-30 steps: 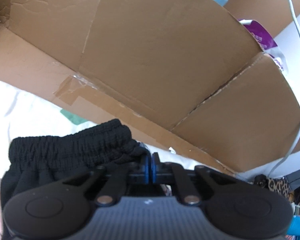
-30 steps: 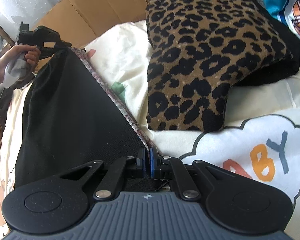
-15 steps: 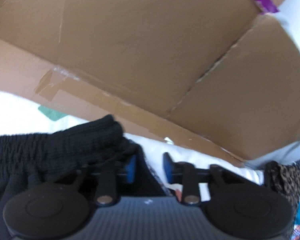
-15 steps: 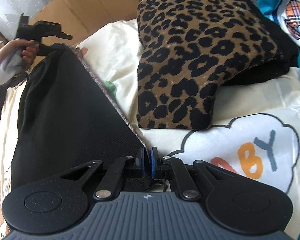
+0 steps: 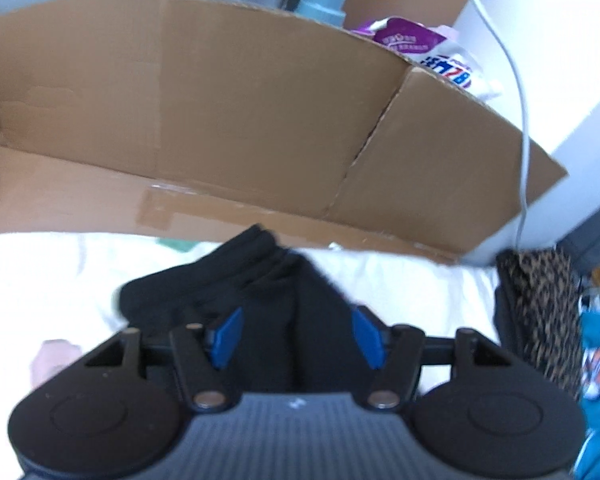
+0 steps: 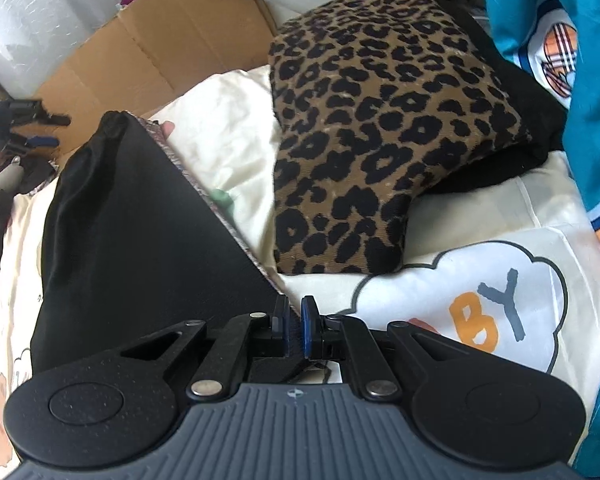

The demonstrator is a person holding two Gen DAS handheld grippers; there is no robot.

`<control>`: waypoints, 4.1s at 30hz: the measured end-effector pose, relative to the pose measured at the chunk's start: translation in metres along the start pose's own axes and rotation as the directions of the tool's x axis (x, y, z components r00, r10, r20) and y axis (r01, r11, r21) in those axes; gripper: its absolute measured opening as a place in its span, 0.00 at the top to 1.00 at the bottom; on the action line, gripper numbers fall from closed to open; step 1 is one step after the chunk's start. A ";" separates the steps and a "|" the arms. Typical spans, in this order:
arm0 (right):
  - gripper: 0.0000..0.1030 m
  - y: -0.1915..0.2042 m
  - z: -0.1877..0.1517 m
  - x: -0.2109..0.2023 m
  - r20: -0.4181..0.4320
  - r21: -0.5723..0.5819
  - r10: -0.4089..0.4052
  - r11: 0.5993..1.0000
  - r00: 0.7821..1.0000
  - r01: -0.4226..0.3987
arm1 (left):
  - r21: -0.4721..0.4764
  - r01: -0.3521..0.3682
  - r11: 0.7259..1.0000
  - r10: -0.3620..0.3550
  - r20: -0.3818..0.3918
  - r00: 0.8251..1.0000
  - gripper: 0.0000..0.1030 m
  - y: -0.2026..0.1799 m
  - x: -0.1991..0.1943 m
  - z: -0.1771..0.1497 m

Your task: Fold clothes

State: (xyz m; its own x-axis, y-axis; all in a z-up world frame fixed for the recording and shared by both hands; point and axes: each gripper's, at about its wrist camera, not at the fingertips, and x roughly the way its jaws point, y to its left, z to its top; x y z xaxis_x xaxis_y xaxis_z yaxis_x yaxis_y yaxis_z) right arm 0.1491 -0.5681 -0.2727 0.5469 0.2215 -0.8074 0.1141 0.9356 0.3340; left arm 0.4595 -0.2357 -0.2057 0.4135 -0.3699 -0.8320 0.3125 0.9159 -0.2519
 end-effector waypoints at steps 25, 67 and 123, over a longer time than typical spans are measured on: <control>0.96 0.008 -0.014 0.041 -0.106 -0.066 -0.099 0.994 0.989 0.092 | 0.036 -0.247 0.968 0.249 -0.081 0.965 0.35 0.085 0.047 -0.056; 0.94 0.119 0.022 -0.027 -0.065 -0.225 -0.080 0.972 0.995 0.063 | 0.178 0.146 0.973 -0.121 -0.148 0.982 0.81 -0.016 -0.041 -0.255; 0.94 0.314 -0.109 0.054 -0.240 -0.524 -0.165 0.852 0.957 0.015 | 0.050 0.339 0.940 -0.339 -0.010 0.941 0.37 0.083 -0.079 -0.323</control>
State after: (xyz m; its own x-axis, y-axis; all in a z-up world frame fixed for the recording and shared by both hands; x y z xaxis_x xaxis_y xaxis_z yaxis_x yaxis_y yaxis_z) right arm 0.1244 -0.2330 -0.2644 0.3057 0.1237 -0.9441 -0.3291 0.9441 0.0171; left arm 0.1769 -0.0798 -0.3201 0.2751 -0.6566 -0.7023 0.4760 0.7276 -0.4939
